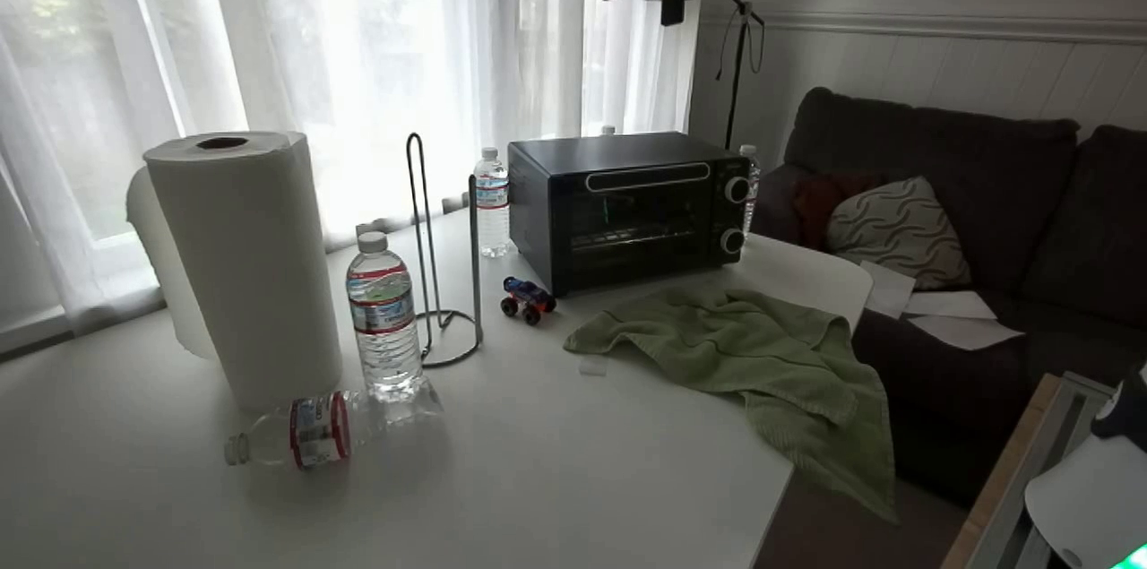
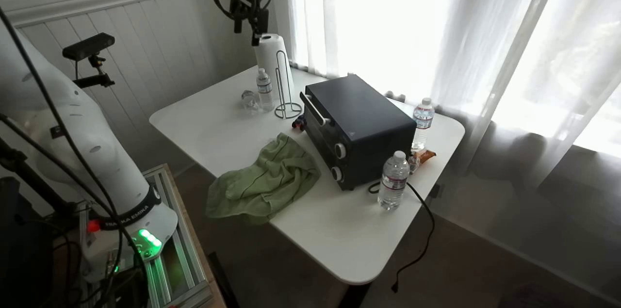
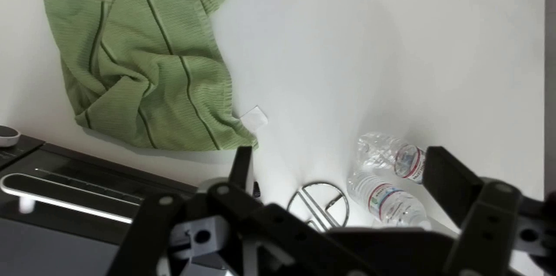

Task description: Pick up the water bottle next to the kitchen rack and move it to the right side of the table

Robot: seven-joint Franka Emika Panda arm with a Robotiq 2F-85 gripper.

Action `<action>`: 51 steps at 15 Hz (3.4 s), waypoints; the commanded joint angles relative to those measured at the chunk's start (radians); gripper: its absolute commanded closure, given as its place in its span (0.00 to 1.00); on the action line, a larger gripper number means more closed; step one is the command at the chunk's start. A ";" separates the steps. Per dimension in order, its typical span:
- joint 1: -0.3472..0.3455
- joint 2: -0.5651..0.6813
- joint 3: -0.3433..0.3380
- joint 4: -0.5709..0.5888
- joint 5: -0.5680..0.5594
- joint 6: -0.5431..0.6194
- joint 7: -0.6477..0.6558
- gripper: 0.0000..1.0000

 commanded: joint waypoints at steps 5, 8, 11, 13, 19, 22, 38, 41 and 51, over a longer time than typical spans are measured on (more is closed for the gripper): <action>0.091 0.261 0.133 0.355 -0.030 -0.225 0.296 0.00; 0.138 0.362 0.149 0.448 -0.073 -0.242 0.447 0.00; 0.159 0.349 0.134 0.407 -0.103 -0.195 0.411 0.00; 0.188 0.399 0.135 0.454 -0.153 -0.196 0.416 0.00; 0.204 0.421 0.140 0.481 -0.187 -0.159 0.387 0.00; 0.231 0.429 0.148 0.438 -0.214 -0.050 0.388 0.00; 0.311 0.521 0.101 0.162 -0.344 0.531 0.514 0.00; 0.315 0.535 0.090 0.162 -0.365 0.580 0.541 0.00; 0.330 0.599 0.070 0.231 -0.398 0.611 0.544 0.00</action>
